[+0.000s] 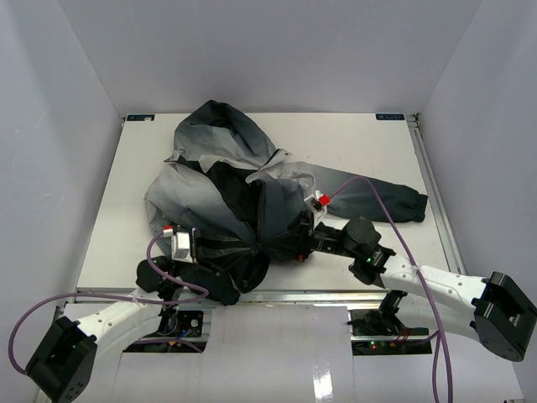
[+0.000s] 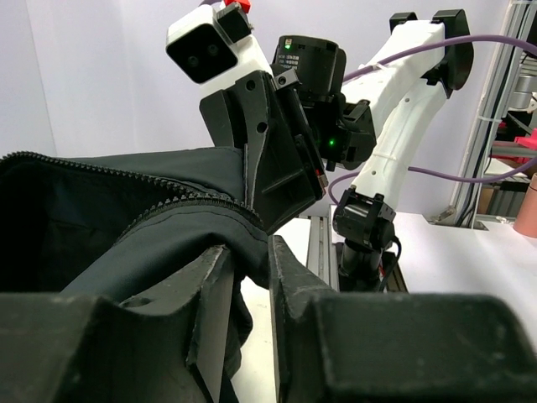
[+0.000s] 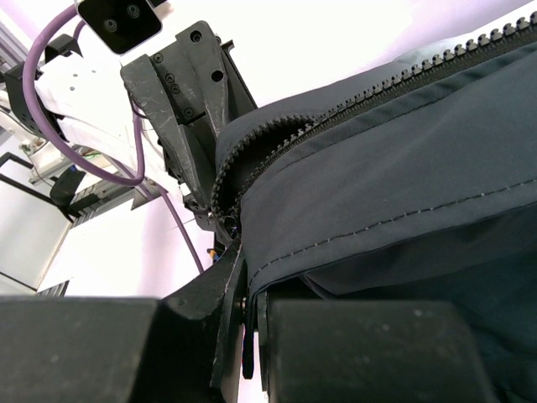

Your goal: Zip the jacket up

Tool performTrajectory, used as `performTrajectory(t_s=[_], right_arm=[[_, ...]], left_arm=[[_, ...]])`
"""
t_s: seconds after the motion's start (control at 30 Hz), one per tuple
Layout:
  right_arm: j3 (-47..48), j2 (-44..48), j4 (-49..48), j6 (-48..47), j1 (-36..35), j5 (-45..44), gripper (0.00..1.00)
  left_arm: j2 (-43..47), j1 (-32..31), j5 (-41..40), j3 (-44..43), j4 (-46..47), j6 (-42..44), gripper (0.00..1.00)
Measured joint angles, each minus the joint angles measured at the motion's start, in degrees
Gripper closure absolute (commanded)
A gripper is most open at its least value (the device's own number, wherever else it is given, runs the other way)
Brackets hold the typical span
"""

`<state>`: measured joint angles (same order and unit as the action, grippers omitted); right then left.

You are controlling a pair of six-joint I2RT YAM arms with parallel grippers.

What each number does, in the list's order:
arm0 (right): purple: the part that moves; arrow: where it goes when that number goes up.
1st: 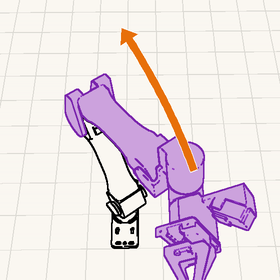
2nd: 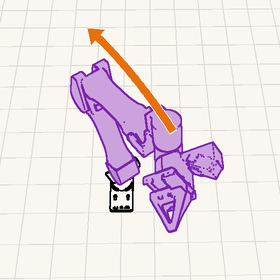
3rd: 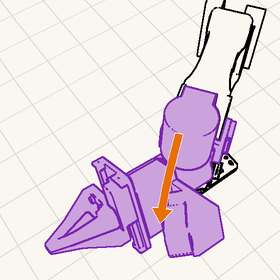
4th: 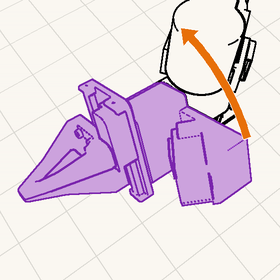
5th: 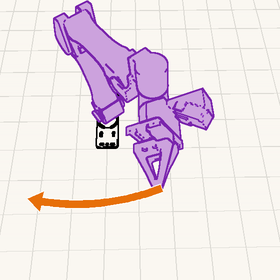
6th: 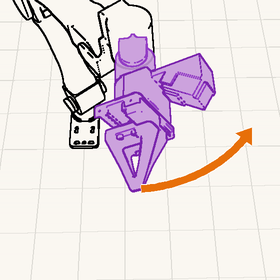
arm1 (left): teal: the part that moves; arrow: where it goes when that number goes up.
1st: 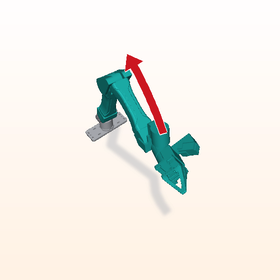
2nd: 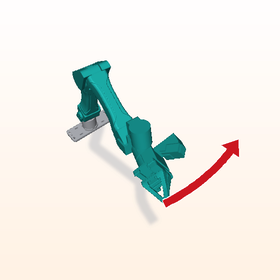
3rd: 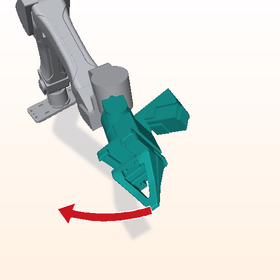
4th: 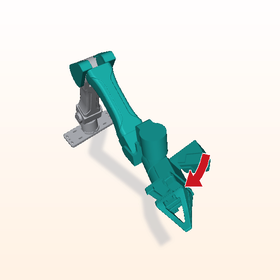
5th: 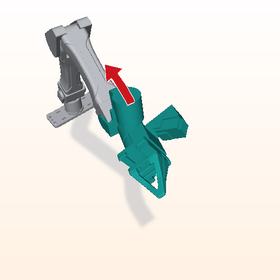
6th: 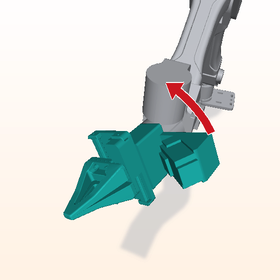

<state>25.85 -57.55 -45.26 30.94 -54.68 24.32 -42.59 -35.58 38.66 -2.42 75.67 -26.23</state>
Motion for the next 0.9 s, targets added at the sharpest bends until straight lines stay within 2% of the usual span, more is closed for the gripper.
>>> performTrajectory(t_s=[0.73, 0.83, 0.9], right_arm=[[0.0, -1.0, 0.3, -0.3, -0.3, -1.3, 0.92], [0.0, -1.0, 0.9, -0.8, -0.6, -2.3, 0.92], [0.0, -1.0, 1.5, -1.3, -0.9, -3.0, 0.92]], left_arm=[[-2.0, -0.1, 0.5, 0.0, -1.6, -0.3, 0.55], [-2.3, -0.1, 0.8, 0.0, -2.6, -0.2, 0.56], [-2.3, -0.1, 0.9, 0.0, -3.3, -0.1, 0.63]])
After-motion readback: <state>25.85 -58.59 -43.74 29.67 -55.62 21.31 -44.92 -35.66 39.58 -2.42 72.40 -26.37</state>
